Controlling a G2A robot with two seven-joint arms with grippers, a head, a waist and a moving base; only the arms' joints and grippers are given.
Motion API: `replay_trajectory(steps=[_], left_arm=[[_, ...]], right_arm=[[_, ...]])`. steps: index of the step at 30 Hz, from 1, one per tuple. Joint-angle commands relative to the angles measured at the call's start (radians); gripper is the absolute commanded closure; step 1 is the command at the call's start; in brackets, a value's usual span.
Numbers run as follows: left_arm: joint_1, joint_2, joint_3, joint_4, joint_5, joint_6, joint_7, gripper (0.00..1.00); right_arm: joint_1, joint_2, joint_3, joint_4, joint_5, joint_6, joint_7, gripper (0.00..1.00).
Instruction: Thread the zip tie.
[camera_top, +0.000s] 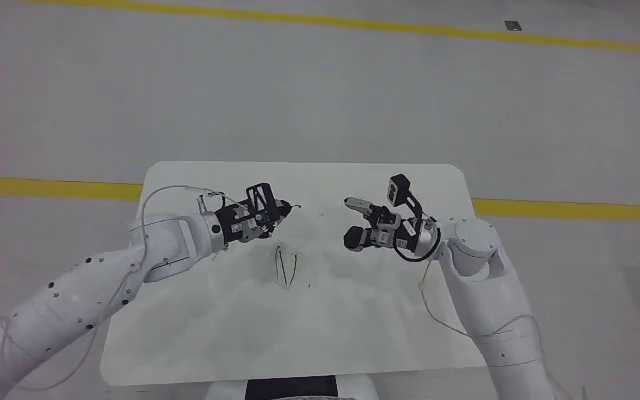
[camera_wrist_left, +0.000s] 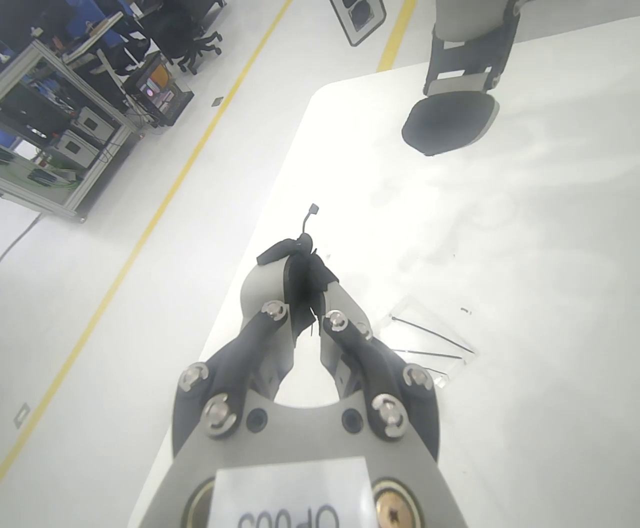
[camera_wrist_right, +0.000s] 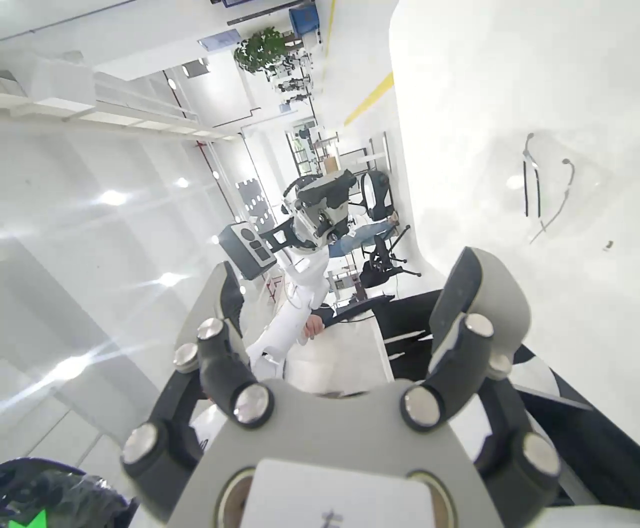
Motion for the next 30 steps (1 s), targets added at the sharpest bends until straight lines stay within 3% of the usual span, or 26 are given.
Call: replay_trajectory(steps=[1, 5, 9, 16, 21, 24, 30], left_arm=[[0.000, 0.000, 0.000, 0.000, 0.000, 0.000, 0.000, 1.00], [0.000, 0.000, 0.000, 0.000, 0.000, 0.000, 0.000, 1.00], [0.000, 0.000, 0.000, 0.000, 0.000, 0.000, 0.000, 1.00], [0.000, 0.000, 0.000, 0.000, 0.000, 0.000, 0.000, 1.00], [0.000, 0.000, 0.000, 0.000, 0.000, 0.000, 0.000, 1.00], [0.000, 0.000, 0.000, 0.000, 0.000, 0.000, 0.000, 1.00], [0.000, 0.000, 0.000, 0.000, 0.000, 0.000, 0.000, 1.00]], right_arm=[[0.000, 0.000, 0.000, 0.000, 0.000, 0.000, 0.000, 0.00], [-0.007, 0.000, -0.006, -0.005, -0.010, 0.000, -0.022, 0.00], [0.002, 0.001, -0.053, 0.032, 0.015, 0.000, -0.059, 0.00], [0.061, 0.006, -0.176, 0.082, 0.138, 0.000, -0.182, 0.00], [0.106, 0.026, -0.257, 0.092, 0.200, 0.000, -0.258, 0.00], [0.124, 0.040, -0.289, 0.092, 0.299, 0.000, -0.301, 0.00], [0.130, 0.045, -0.296, 0.089, 0.330, 0.000, -0.312, 0.00]])
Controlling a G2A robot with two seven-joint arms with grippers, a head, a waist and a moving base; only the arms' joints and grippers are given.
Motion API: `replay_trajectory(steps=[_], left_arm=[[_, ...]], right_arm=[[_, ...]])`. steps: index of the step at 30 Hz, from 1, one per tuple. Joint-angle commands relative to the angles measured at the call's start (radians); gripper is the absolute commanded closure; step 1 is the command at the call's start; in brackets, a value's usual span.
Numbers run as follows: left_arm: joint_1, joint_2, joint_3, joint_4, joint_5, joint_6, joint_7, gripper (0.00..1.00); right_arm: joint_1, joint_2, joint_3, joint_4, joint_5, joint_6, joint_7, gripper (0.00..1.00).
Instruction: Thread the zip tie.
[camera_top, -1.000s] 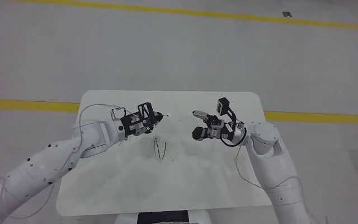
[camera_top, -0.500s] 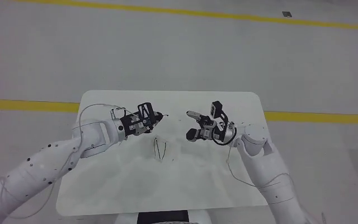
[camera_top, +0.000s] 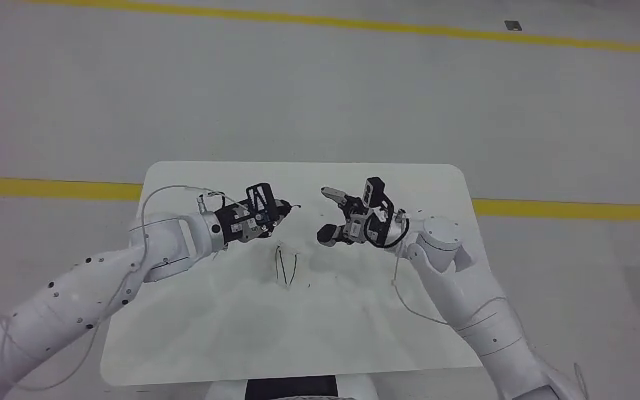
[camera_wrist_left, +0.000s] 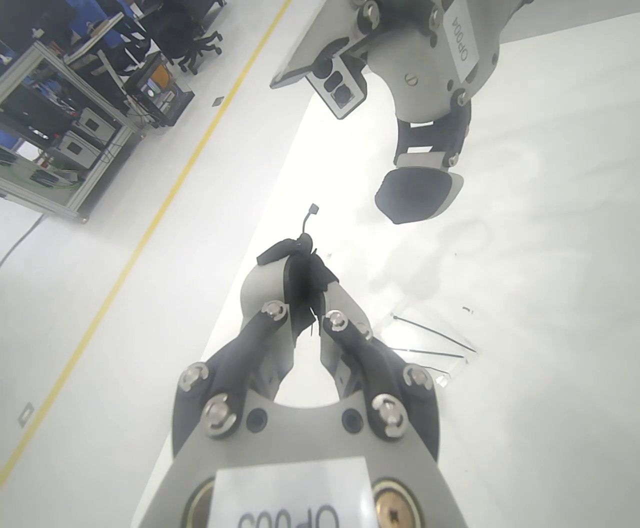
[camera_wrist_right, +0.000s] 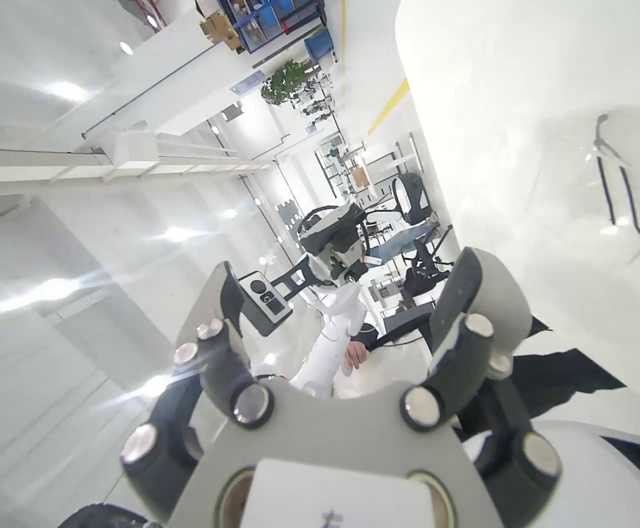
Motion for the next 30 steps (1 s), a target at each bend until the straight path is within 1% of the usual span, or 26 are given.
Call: replay_trajectory(steps=[1, 4, 6, 8, 10, 14, 19, 20, 21, 22, 26, 28, 30], left_arm=[[0.000, 0.000, 0.000, 0.000, 0.000, 0.000, 0.000, 1.00], [0.000, 0.000, 0.000, 0.000, 0.000, 0.000, 0.000, 1.00], [0.000, 0.000, 0.000, 0.000, 0.000, 0.000, 0.000, 1.00], [0.005, -0.002, 0.001, -0.001, 0.011, 0.006, -0.003, 1.00], [0.005, -0.005, 0.002, -0.002, 0.023, 0.002, -0.008, 1.00], [0.008, -0.009, 0.003, 0.000, 0.048, 0.000, -0.027, 1.00], [0.017, -0.014, -0.005, 0.001, 0.045, 0.004, -0.043, 1.00], [0.018, -0.015, -0.006, 0.000, 0.044, 0.002, -0.045, 1.00], [0.021, -0.016, -0.008, 0.000, 0.043, 0.000, -0.047, 1.00], [0.021, -0.016, -0.009, -0.001, 0.043, 0.000, -0.047, 1.00], [0.021, -0.016, -0.009, -0.001, 0.043, 0.000, -0.047, 1.00], [0.021, -0.016, -0.009, -0.001, 0.043, 0.000, -0.047, 1.00], [0.021, -0.016, -0.009, -0.001, 0.043, 0.000, -0.047, 1.00]], right_arm=[[0.000, 0.000, 0.000, 0.000, -0.001, 0.000, 0.000, 0.00], [-0.002, -0.001, 0.000, 0.000, 0.003, -0.001, -0.002, 0.00], [-0.011, -0.004, -0.003, -0.001, 0.037, 0.000, -0.014, 0.00], [-0.006, -0.005, -0.009, 0.001, 0.064, 0.000, -0.025, 0.00], [0.002, -0.007, -0.017, 0.011, 0.109, 0.000, -0.038, 0.00], [0.032, 0.000, -0.065, 0.038, 0.187, 0.000, -0.048, 0.00], [0.071, 0.017, -0.130, 0.055, 0.237, 0.000, -0.074, 0.00], [0.077, 0.020, -0.141, 0.056, 0.246, 0.000, -0.078, 0.13], [0.084, 0.024, -0.154, 0.059, 0.262, 0.000, -0.083, 0.39], [0.088, 0.028, -0.162, 0.062, 0.274, 0.000, -0.089, 0.53], [0.104, 0.041, -0.191, 0.070, 0.297, 0.000, -0.124, 0.63], [0.111, 0.048, -0.200, 0.069, 0.304, 0.000, -0.138, 0.66], [0.116, 0.054, -0.203, 0.067, 0.309, 0.000, -0.147, 0.67]])
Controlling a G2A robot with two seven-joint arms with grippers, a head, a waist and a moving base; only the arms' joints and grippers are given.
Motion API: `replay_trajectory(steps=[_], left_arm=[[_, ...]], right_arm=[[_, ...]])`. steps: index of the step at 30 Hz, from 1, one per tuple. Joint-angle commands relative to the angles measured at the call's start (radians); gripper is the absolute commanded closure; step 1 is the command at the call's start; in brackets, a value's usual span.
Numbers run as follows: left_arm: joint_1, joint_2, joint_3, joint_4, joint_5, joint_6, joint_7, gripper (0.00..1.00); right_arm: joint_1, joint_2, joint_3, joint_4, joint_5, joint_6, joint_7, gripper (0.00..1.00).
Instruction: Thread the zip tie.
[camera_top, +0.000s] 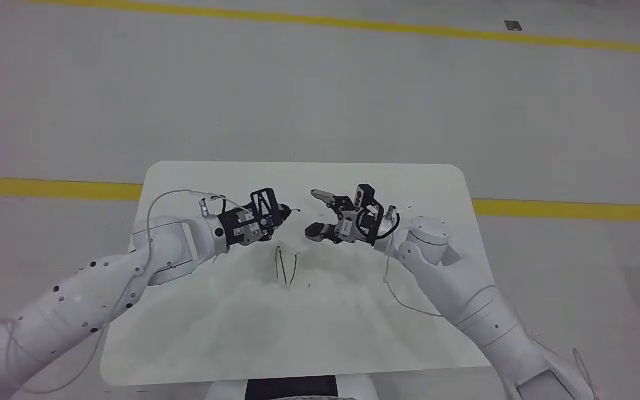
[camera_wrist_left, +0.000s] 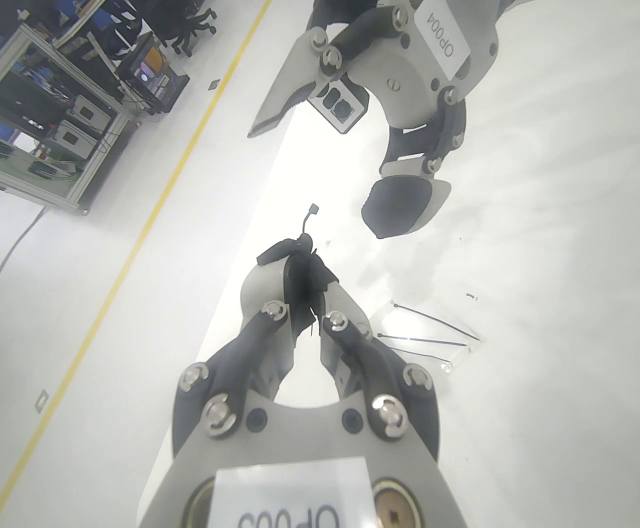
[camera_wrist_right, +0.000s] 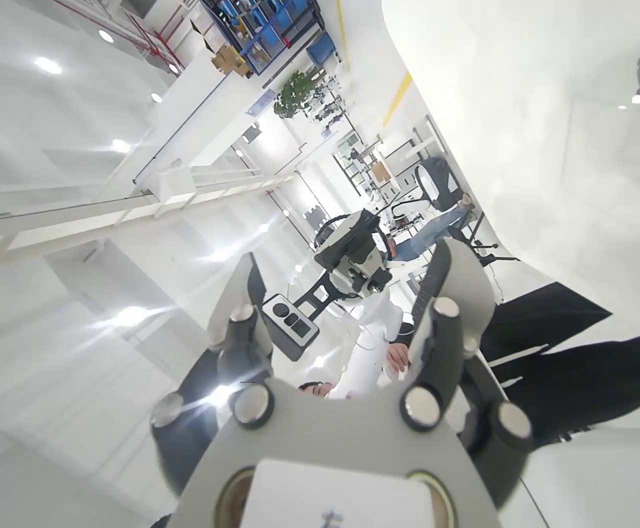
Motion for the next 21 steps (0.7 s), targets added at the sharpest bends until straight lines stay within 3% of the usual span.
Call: replay_trajectory(steps=[1, 11, 21], left_arm=[[0.000, 0.000, 0.000, 0.000, 0.000, 0.000, 0.000, 1.00], [0.000, 0.000, 0.000, 0.000, 0.000, 0.000, 0.000, 1.00], [0.000, 0.000, 0.000, 0.000, 0.000, 0.000, 0.000, 1.00]], right_arm=[[0.004, 0.007, -0.001, -0.003, 0.004, 0.000, -0.012, 0.69], [0.000, 0.029, -0.008, -0.041, 0.023, 0.000, -0.027, 0.70], [0.003, 0.031, -0.031, -0.067, 0.035, 0.000, -0.029, 0.75]])
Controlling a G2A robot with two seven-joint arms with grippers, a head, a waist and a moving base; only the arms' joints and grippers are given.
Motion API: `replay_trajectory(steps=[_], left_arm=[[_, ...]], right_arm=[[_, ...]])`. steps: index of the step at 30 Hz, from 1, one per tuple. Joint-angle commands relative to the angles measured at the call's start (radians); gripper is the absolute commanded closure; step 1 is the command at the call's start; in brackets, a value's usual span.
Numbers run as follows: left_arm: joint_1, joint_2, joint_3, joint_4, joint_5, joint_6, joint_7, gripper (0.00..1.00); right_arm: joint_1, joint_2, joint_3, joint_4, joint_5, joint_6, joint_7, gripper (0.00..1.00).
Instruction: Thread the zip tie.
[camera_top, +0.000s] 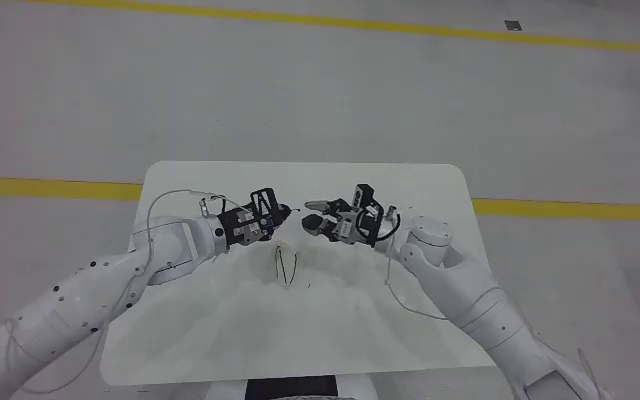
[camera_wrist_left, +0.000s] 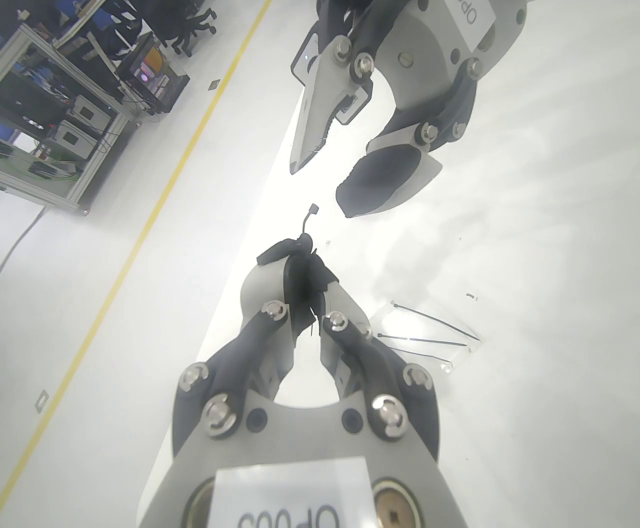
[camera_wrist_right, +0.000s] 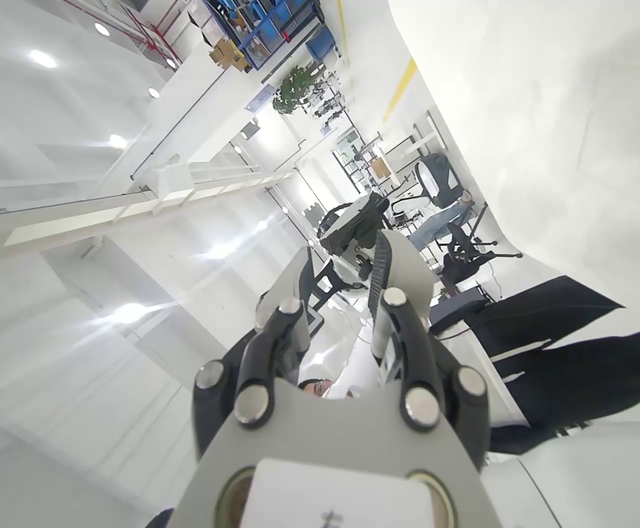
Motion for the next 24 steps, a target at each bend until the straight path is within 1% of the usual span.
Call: replay_trajectory(steps=[1, 10, 11, 12, 16, 24], left_arm=[[0.000, 0.000, 0.000, 0.000, 0.000, 0.000, 0.000, 1.00], [0.000, 0.000, 0.000, 0.000, 0.000, 0.000, 0.000, 1.00], [0.000, 0.000, 0.000, 0.000, 0.000, 0.000, 0.000, 1.00], [0.000, 0.000, 0.000, 0.000, 0.000, 0.000, 0.000, 1.00], [0.000, 0.000, 0.000, 0.000, 0.000, 0.000, 0.000, 1.00], [0.000, 0.000, 0.000, 0.000, 0.000, 0.000, 0.000, 1.00]], right_arm=[[0.001, -0.002, -0.005, -0.003, -0.001, 0.000, -0.002, 0.75], [0.013, -0.015, -0.020, -0.004, -0.005, 0.000, -0.008, 0.76], [0.015, -0.017, -0.020, -0.003, -0.006, 0.000, -0.007, 0.77], [0.016, -0.018, -0.021, -0.003, -0.007, 0.000, -0.008, 0.80], [0.021, -0.025, -0.022, 0.002, -0.014, 0.000, -0.008, 0.84], [0.020, -0.035, -0.017, 0.016, -0.028, 0.000, -0.012, 0.85]])
